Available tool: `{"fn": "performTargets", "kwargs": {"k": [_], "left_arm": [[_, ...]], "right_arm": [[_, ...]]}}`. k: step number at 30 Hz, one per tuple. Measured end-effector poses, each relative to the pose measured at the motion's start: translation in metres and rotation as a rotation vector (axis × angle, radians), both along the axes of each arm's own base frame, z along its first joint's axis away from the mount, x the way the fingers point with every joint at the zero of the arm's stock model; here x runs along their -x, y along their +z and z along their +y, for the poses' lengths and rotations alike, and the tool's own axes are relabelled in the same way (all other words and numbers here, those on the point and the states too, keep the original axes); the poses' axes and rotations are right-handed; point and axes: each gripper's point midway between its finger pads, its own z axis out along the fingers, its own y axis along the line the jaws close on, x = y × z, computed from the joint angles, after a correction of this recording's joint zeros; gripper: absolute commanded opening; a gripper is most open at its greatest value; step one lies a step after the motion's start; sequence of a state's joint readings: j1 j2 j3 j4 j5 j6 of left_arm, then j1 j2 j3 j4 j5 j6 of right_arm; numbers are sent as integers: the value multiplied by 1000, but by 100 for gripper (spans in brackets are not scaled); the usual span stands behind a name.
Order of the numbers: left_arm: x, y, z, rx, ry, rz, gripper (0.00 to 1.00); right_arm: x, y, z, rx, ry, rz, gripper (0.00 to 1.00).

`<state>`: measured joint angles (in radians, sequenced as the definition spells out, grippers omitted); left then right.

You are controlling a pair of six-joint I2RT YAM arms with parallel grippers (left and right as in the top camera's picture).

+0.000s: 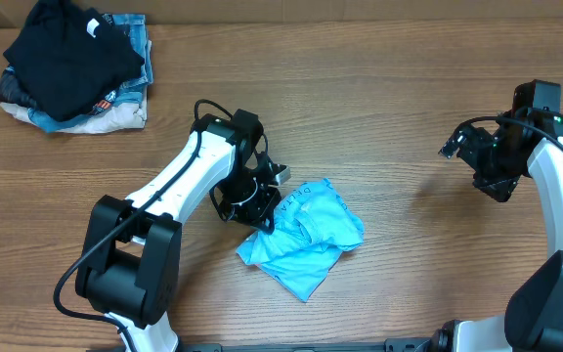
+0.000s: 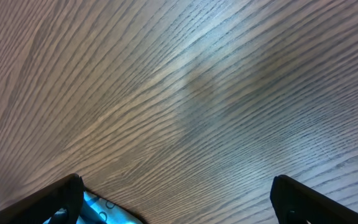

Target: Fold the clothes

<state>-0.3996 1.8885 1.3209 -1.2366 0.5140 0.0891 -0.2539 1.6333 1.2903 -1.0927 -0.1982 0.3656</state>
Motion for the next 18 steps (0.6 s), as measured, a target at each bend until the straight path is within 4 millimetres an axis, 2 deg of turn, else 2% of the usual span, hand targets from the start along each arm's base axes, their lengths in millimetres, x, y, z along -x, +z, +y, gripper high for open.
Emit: {"fn": "performTargets", "kwargs": {"k": [4,8,14,18], "left_arm": [[12,7,4,-23,12,64,4],[17,22,0,-15,-2,47,4],[33,50,-22,24,-55,-23,4],[50,53,-40,14,-83,-10,4]], "right_arm": [[0,0,0,-2,1,-1,100],[-1,0,1,-3,0,-4,100],[-2,1,0,-2,1,-9,100],[-2,1,0,-2,1,-10,100]]}}
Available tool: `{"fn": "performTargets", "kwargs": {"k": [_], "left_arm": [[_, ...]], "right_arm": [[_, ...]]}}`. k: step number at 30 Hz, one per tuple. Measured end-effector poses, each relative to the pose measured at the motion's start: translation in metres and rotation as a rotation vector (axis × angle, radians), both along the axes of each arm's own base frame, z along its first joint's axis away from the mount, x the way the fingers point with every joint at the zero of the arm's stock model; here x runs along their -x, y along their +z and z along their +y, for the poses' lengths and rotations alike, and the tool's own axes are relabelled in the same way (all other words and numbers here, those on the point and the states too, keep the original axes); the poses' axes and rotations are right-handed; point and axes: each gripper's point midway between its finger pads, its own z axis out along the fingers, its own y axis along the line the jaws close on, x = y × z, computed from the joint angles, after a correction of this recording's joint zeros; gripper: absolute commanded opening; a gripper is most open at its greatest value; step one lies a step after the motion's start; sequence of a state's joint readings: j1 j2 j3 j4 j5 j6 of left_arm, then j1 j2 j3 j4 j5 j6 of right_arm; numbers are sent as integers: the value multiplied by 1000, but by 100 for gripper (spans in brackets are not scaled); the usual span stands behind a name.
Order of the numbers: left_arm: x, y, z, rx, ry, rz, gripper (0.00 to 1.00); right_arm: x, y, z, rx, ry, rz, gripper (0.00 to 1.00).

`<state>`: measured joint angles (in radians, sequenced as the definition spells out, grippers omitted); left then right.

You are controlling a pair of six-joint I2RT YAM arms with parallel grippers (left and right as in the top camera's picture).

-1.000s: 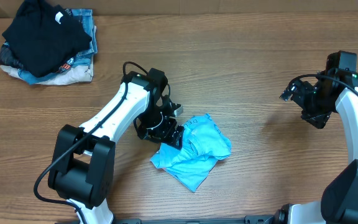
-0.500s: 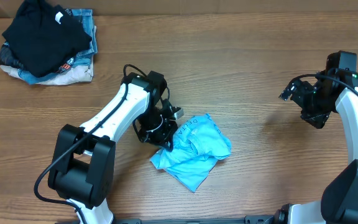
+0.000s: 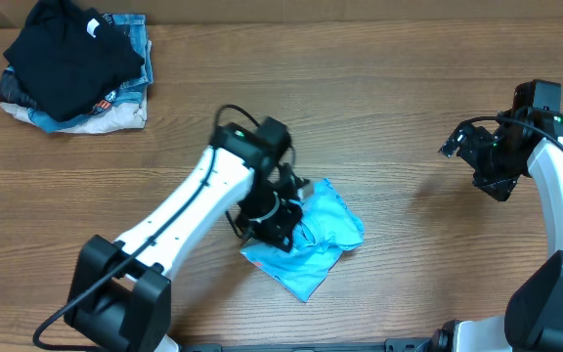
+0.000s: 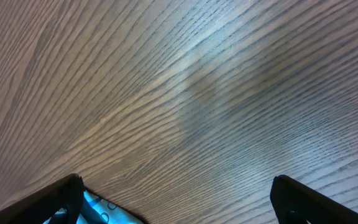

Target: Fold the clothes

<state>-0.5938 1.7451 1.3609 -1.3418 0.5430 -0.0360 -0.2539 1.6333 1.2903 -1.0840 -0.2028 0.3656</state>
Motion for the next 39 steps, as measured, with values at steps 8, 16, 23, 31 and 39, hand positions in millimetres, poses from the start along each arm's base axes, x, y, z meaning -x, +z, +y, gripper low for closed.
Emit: {"fn": "performTargets", "kwargs": {"k": [8,16,23,31,39], "left_arm": [[39,-8,-16,-82,-12,76,39],[67,-23,-1,-188,-26,146,16],[48,-22,-2,-186,-8,77,34],[-19,-20,-3,-128,144,-87,89],[-51,-23,-12,-82,225,-173,79]], "right_arm": [[0,0,0,0,-1,-1,100],[0,0,0,0,0,0,100],[0,0,0,1,-1,1,100],[0,0,0,0,0,0,100],[0,0,0,0,0,1,100]]}}
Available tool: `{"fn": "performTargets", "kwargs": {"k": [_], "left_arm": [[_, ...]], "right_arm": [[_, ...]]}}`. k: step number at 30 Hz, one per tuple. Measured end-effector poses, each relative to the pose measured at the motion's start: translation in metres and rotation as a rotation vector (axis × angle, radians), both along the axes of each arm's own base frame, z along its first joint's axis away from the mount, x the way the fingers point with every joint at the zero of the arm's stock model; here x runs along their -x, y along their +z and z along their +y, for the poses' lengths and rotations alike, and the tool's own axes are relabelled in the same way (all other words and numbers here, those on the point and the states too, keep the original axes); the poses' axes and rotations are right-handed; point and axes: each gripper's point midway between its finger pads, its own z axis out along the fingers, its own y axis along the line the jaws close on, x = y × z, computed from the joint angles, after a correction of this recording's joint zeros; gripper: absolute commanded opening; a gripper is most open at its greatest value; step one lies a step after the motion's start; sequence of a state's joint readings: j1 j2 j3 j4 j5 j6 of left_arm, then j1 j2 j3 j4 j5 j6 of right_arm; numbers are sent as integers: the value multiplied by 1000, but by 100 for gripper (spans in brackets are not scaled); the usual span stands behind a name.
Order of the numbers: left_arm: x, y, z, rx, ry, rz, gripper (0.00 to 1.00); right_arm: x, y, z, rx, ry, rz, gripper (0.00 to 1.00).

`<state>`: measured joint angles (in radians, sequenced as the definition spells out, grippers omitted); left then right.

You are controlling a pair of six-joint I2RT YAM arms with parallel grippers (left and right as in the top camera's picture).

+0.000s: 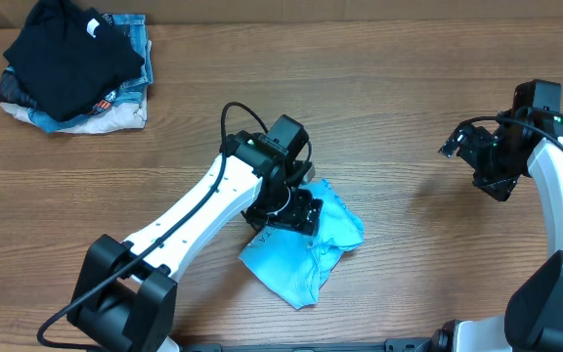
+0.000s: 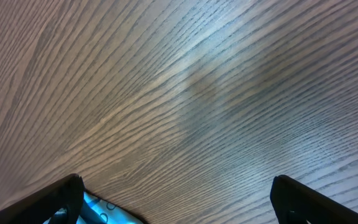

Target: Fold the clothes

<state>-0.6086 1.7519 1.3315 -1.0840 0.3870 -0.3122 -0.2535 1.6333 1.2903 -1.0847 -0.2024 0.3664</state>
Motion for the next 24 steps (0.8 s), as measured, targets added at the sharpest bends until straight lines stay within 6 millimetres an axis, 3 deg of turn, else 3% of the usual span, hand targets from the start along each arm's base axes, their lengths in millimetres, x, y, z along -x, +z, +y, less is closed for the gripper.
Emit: {"fn": "performTargets", "kwargs": {"k": [4,9,18,24], "left_arm": [[-4,-13,-2,-19,23,26,71],[-6,-35,-5,-42,32,67,42],[-7,-30,-22,56,15,79,4],[-1,-24,-32,128,-15,109,4]], "right_arm": [[0,0,0,0,0,0,100],[0,0,0,0,0,0,100],[0,0,0,0,0,0,100],[0,0,0,0,1,-1,100]]}}
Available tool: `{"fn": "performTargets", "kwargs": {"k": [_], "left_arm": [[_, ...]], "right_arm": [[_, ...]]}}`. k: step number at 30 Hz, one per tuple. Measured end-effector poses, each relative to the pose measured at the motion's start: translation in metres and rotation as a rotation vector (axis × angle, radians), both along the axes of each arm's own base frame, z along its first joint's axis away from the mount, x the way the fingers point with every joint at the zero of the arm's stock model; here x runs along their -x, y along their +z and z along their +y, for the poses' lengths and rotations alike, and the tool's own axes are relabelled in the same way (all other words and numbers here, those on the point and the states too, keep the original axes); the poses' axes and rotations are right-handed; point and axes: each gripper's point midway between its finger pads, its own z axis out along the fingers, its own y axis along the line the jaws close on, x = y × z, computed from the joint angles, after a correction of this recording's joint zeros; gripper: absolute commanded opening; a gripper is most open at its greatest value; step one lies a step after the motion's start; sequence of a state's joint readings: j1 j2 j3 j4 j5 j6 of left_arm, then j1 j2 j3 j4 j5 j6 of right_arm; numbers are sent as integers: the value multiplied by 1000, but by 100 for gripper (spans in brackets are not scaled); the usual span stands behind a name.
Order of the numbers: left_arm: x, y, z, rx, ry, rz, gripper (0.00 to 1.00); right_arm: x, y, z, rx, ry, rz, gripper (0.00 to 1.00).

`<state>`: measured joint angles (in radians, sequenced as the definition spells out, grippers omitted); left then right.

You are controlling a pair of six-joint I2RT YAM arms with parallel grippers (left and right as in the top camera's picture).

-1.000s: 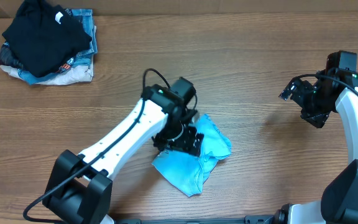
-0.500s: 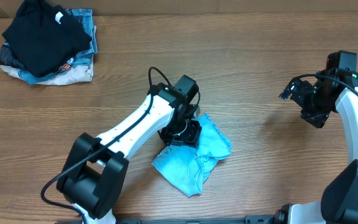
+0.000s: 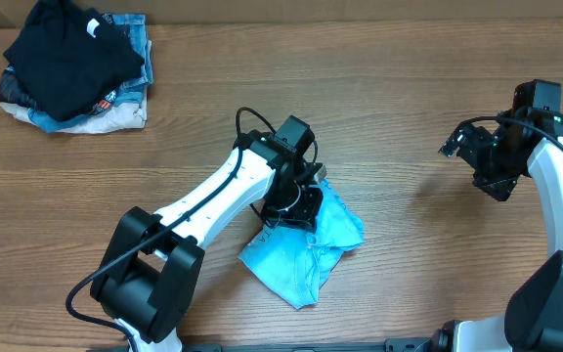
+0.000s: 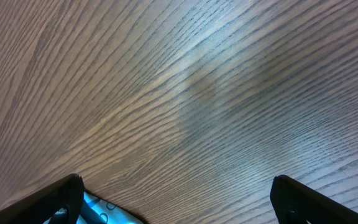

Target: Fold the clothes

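A light blue garment (image 3: 306, 256) lies crumpled at the middle of the wooden table (image 3: 409, 88). My left gripper (image 3: 297, 205) is pressed down on its upper left part. The wrist hides the fingers, so I cannot see whether they grip the cloth. My right gripper (image 3: 479, 164) hangs far to the right, away from the garment. In the right wrist view that gripper (image 4: 178, 199) is open, with its fingertips (image 4: 67, 194) wide apart over bare wood.
A pile of other clothes (image 3: 71, 64), black on top with denim and white beneath, sits at the far left corner. A small blue patch (image 4: 101, 208) shows by the right gripper's left finger; I cannot tell what it is.
The left gripper has shifted slightly right and towards the far side on the garment's upper part, and its arm has swung in closer. The garment and the right arm look unchanged.
The left gripper first stood just left of the blue garment. It was then on the garment's left edge, then on its upper part, with the lower corner drawn out towards the near left. The right arm stayed still and open throughout.
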<state>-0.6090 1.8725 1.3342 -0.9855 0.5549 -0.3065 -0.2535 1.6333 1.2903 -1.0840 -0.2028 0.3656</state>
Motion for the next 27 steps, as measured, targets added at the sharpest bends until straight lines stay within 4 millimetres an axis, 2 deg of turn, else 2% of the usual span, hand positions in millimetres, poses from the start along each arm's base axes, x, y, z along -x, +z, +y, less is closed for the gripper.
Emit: {"fn": "performTargets", "kwargs": {"k": [5,11,12,14,21,23,27], "left_arm": [[6,11,-16,75,-41,9,4],[10,27,-42,132,-108,-42,15],[11,28,-44,133,-116,-49,18],[14,27,-48,126,-133,-61,38],[29,27,-68,142,-197,-102,39],[35,27,-74,147,-218,-105,36],[39,28,-76,146,-227,-101,40]], "right_arm": [[0,0,0,0,0,0,100],[0,0,0,0,0,0,100],[0,0,0,0,0,0,100],[0,0,0,0,0,0,100],[0,0,0,0,0,0,100],[0,0,0,0,-1,2,100],[4,-1,2,-8,0,18,100]]}}
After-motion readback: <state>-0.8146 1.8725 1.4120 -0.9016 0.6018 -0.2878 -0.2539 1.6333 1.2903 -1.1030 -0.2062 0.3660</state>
